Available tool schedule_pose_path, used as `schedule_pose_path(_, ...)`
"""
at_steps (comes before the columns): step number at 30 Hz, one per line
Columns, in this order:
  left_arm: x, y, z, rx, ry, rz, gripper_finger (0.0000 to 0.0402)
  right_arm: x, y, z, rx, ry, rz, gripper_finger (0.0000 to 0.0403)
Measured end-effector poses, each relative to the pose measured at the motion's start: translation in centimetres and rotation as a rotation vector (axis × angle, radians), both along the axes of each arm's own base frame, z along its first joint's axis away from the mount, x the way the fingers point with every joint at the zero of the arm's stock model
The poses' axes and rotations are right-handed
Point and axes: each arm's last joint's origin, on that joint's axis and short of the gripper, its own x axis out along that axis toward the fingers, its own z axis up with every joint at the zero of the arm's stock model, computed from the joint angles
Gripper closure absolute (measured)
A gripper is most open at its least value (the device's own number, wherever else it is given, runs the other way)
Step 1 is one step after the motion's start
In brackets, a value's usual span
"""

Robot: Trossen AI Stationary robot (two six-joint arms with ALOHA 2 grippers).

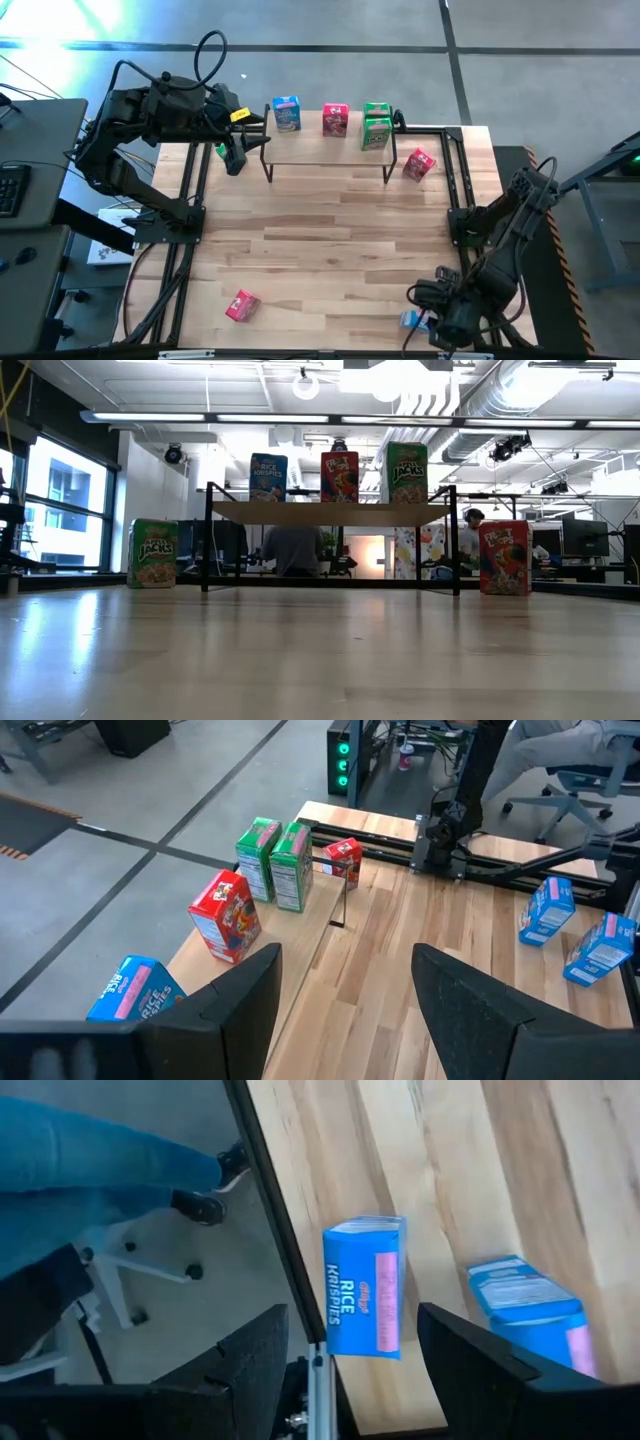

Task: Stack cereal on shelf
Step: Put the bottom blue cereal box on the shelf aligned with the other blue cereal box

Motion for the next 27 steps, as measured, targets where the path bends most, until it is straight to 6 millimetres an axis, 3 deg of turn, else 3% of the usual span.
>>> schedule_pose_path(27,0.0,0.0,0.0,0.0,0.0,0.0,0.0186,1.1,3.0,-5.5,-0.12,0.135,0.001,0.0187)
